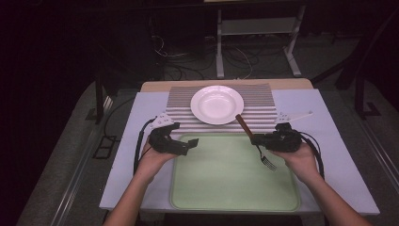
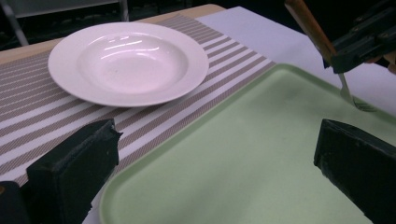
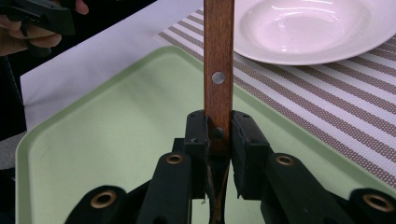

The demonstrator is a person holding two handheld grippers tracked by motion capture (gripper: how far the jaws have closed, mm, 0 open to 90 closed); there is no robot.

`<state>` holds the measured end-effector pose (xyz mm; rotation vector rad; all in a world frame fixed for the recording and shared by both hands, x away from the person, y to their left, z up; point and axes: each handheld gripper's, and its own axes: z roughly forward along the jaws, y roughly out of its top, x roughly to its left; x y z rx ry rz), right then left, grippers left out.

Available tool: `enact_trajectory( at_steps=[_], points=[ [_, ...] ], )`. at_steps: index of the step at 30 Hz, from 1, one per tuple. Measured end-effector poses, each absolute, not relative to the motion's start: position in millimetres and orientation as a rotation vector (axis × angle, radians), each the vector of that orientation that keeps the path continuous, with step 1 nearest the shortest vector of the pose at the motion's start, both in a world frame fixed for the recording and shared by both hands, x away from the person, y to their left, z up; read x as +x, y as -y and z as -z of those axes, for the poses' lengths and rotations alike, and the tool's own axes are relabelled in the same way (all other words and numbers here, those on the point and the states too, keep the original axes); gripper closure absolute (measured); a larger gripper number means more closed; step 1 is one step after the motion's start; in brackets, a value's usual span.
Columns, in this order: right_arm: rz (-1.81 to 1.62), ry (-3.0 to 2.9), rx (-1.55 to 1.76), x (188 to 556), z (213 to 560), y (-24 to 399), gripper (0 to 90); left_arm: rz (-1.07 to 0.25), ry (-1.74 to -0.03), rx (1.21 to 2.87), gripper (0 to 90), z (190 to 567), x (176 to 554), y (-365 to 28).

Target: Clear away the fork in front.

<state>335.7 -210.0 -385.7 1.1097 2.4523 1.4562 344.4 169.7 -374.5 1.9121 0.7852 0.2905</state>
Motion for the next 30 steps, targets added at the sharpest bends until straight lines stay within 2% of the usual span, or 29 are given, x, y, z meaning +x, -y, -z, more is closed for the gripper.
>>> enact_trajectory(
  at_steps=[20, 30],
  points=[
    [-1.475, -2.427, 1.119, 338, 385, 213, 77.1, -0.245, -0.725, 1.909, 0.0, 364, 370, -117],
    [-1.477, -2.429, 1.116, 339, 387, 209, 77.1, -0.209, -0.697, 1.907, 0.0, 364, 371, -92]
  ],
)
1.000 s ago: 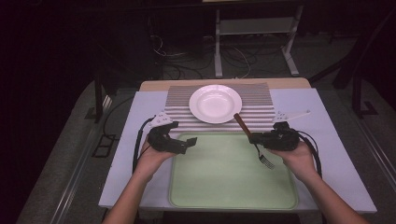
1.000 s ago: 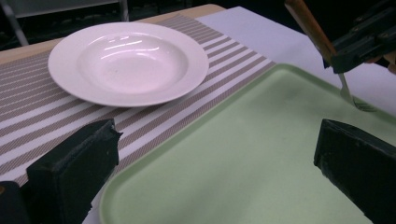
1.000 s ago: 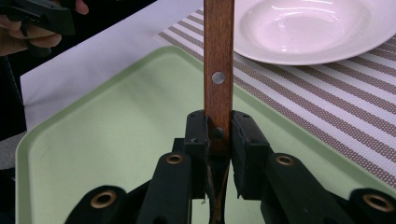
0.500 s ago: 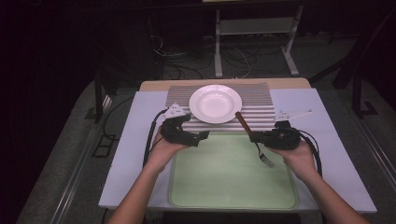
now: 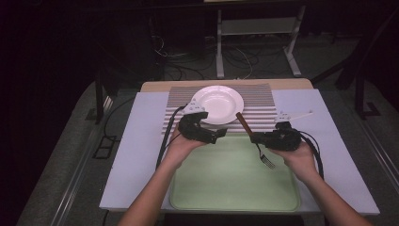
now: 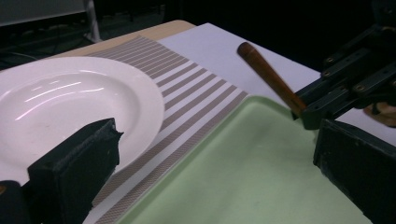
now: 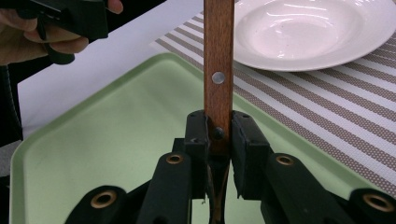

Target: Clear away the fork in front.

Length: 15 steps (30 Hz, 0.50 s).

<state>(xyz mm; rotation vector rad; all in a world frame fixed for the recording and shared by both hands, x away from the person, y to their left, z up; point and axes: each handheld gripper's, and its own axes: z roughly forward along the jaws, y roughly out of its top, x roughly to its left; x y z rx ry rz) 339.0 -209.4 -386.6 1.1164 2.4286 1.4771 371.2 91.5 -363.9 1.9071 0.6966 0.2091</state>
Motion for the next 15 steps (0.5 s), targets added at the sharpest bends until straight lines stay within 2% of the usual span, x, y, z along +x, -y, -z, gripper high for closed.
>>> enact_trajectory(
  at_steps=[7, 9, 12, 15],
  points=[
    [-1.479, -2.434, 1.091, 337, 386, 204, 77.1, -0.19, -0.692, 1.907, 0.2, 366, 368, -81],
    [-1.487, -2.435, 1.082, 336, 385, 202, 77.1, -0.17, -0.683, 1.907, 5.5, 368, 366, -78],
    [-1.491, -2.438, 1.075, 335, 385, 200, 77.1, -0.15, -0.682, 1.909, 7.1, 370, 365, -71],
    [-1.495, -2.438, 1.07, 335, 385, 197, 77.1, -0.133, -0.678, 1.9, 14.2, 369, 364, -69]
  ],
)
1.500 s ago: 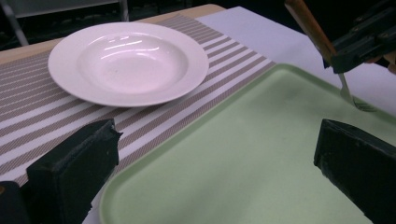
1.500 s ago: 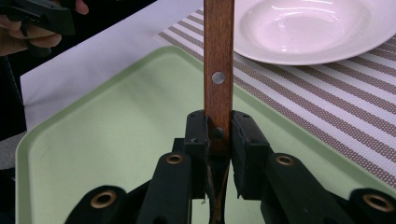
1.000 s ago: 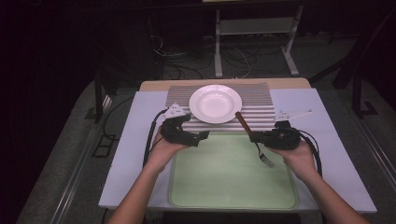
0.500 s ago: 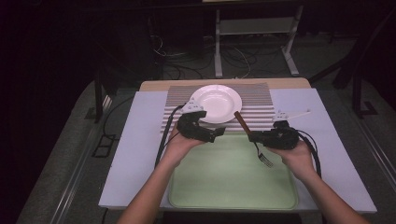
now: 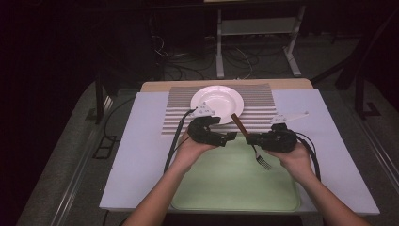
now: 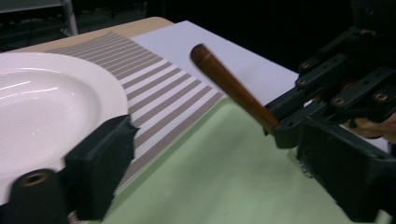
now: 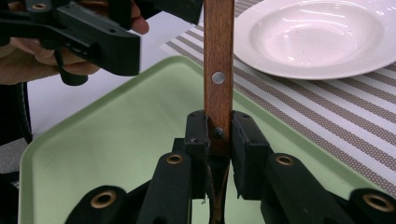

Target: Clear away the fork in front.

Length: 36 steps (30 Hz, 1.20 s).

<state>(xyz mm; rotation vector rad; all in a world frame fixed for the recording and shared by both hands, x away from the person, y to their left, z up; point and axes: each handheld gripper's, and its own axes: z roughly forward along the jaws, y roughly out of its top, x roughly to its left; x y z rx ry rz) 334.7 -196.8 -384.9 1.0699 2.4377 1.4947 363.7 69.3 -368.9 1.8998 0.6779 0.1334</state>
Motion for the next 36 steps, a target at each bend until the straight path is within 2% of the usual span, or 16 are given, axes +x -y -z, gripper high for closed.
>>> enact_trajectory(
  at_steps=[3, 12, 21, 22, 25, 36],
  points=[
    [-1.504, -2.44, 1.05, 333, 384, 193, 77.1, -0.119, -0.688, 1.891, 16.0, 369, 363, -68],
    [-1.513, -2.445, 1.022, 330, 382, 184, 77.1, -0.052, -0.694, 1.852, 29.8, 371, 363, -64],
    [-1.515, -2.447, 0.978, 327, 381, 171, 77.1, -0.005, -0.699, 1.823, 49.6, 372, 361, -62],
    [-1.515, -2.447, 0.978, 327, 381, 171, 77.1, -0.006, -0.703, 1.819, 49.6, 372, 361, -63],
    [-1.522, -2.442, 0.968, 327, 380, 168, 77.1, 0.0, -0.719, 1.787, 60.9, 371, 362, -66],
    [-1.511, -2.417, 0.938, 324, 374, 164, 77.2, 0.057, -0.692, 1.729, 75.6, 365, 358, -66]
  ],
)
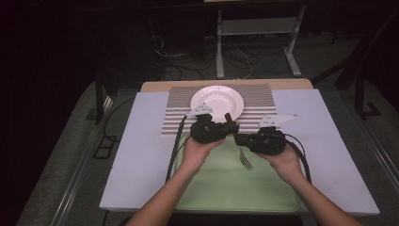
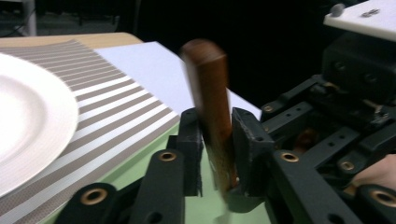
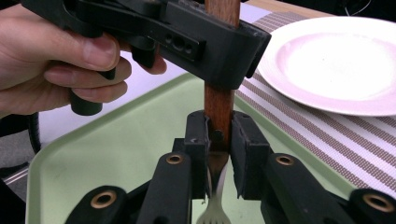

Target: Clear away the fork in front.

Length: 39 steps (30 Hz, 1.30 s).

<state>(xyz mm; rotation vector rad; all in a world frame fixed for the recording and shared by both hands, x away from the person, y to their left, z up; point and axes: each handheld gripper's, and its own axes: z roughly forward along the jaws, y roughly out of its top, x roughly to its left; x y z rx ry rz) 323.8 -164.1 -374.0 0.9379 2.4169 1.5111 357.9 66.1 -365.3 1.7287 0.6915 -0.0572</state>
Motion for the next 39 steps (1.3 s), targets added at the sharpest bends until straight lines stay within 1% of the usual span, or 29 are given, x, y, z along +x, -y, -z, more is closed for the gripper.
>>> enact_trajectory(
  at_steps=[6, 7, 8, 9, 10, 11, 12, 14, 15, 16, 17, 18, 19, 20, 21, 24, 25, 34, 39],
  points=[
    [-1.523, -2.41, 0.921, 322, 371, 161, 76.6, 0.061, -0.666, 1.729, 78.1, 360, 356, -67],
    [-1.552, -2.413, 0.91, 324, 372, 163, 72.1, 0.056, -0.653, 1.735, 79.3, 357, 357, -69],
    [-1.552, -2.413, 0.91, 324, 372, 163, 72.1, 0.056, -0.653, 1.735, 79.8, 357, 357, -69],
    [-1.584, -2.409, 0.916, 327, 373, 166, 55.9, 0.037, -0.648, 1.745, 80.2, 355, 357, -72],
    [-1.584, -2.409, 0.916, 327, 373, 166, 55.9, 0.037, -0.648, 1.745, 80.4, 355, 357, -72],
    [-1.571, -2.394, 0.902, 327, 374, 170, 47.3, 0.036, -0.647, 1.753, 80.4, 354, 359, -77],
    [-1.571, -2.394, 0.902, 327, 374, 170, 47.3, 0.036, -0.647, 1.753, 80.5, 354, 359, -77],
    [-1.565, -2.374, 0.893, 328, 376, 176, 39.3, 0.031, -0.645, 1.761, 80.6, 354, 361, -81],
    [-1.567, -2.38, 0.923, 331, 379, 182, 32.3, 0.031, -0.638, 1.766, 80.6, 353, 362, -85],
    [-1.567, -2.38, 0.923, 331, 379, 182, 32.3, 0.031, -0.638, 1.766, 80.6, 353, 362, -85],
    [-1.575, -2.357, 0.949, 332, 382, 189, 23.1, 0.032, -0.622, 1.779, 80.6, 353, 363, -87],
    [-1.575, -2.357, 0.949, 332, 382, 189, 23.1, 0.032, -0.622, 1.779, 80.6, 353, 363, -87],
    [-1.565, -2.343, 0.965, 333, 384, 195, 13.6, 0.038, -0.613, 1.787, 80.5, 351, 363, -90],
    [-1.565, -2.343, 0.965, 333, 384, 195, 13.6, 0.038, -0.613, 1.787, 80.6, 351, 363, -90],
    [-1.561, -2.341, 1.003, 333, 386, 203, 9.0, 0.039, -0.604, 1.799, 80.5, 351, 363, -92],
    [-1.562, -2.318, 1.021, 331, 389, 212, 6.4, 0.048, -0.594, 1.81, 80.5, 347, 362, -98],
    [-1.56, -2.301, 1.031, 330, 390, 219, 2.0, 0.041, -0.585, 1.819, 80.5, 344, 361, -104],
    [-1.518, -2.258, 1.01, 313, 407, 251, 1.4, 0.033, -0.57, 1.831, 80.5, 336, 354, -129],
    [-1.469, -2.265, 1.039, 302, 417, 266, 1.4, 0.052, -0.579, 1.848, 80.5, 337, 347, -145]
  ],
)
